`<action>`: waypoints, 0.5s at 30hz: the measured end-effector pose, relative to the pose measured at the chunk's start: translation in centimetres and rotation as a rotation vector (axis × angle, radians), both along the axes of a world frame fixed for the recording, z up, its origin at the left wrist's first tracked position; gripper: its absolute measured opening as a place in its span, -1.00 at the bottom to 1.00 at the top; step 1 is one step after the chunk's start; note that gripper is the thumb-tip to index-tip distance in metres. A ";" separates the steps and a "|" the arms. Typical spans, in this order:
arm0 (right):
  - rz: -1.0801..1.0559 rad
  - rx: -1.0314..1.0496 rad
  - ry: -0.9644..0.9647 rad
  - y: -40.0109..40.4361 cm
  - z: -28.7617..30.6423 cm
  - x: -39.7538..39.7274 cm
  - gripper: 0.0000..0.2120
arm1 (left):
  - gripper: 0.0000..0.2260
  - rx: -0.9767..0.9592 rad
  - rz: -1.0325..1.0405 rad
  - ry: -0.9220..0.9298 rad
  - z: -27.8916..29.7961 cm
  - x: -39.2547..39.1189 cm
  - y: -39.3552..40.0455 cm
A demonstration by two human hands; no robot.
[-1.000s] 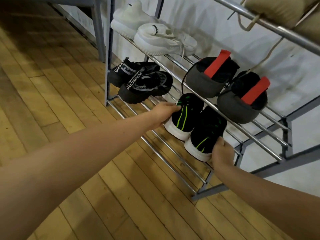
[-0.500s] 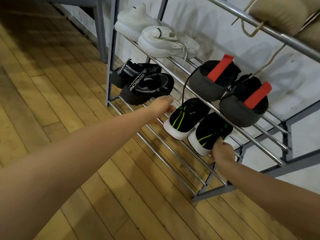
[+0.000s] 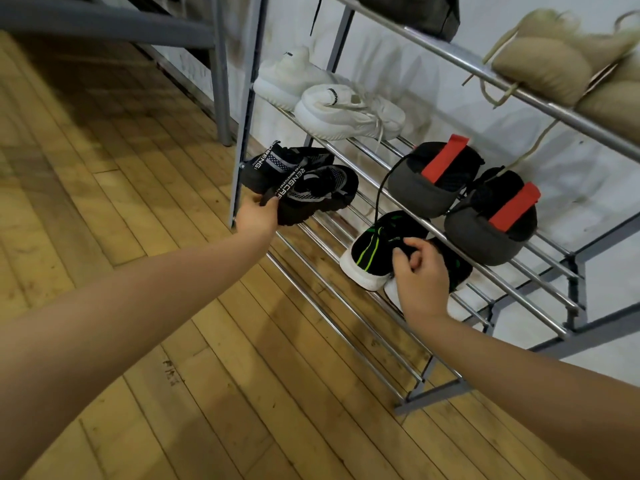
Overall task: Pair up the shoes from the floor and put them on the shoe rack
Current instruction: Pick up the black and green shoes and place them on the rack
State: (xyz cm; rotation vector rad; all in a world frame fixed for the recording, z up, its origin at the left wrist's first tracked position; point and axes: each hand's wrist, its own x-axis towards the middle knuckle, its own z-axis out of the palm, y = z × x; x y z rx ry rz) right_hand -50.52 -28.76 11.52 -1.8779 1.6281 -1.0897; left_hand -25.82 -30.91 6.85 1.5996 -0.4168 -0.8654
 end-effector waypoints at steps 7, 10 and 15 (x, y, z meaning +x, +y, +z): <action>0.371 0.012 0.128 1.3 0.5 2.4 -0.90 | -0.64 -0.063 -0.048 0.209 1.3 0.9 0.6; 0.454 0.089 0.104 2.4 0.3 3.9 -0.88 | -0.63 -0.071 -0.086 0.273 2.1 1.2 0.8; 0.499 0.158 0.102 2.8 0.2 5.1 -0.86 | -0.57 -0.065 -0.154 0.194 2.7 1.5 0.0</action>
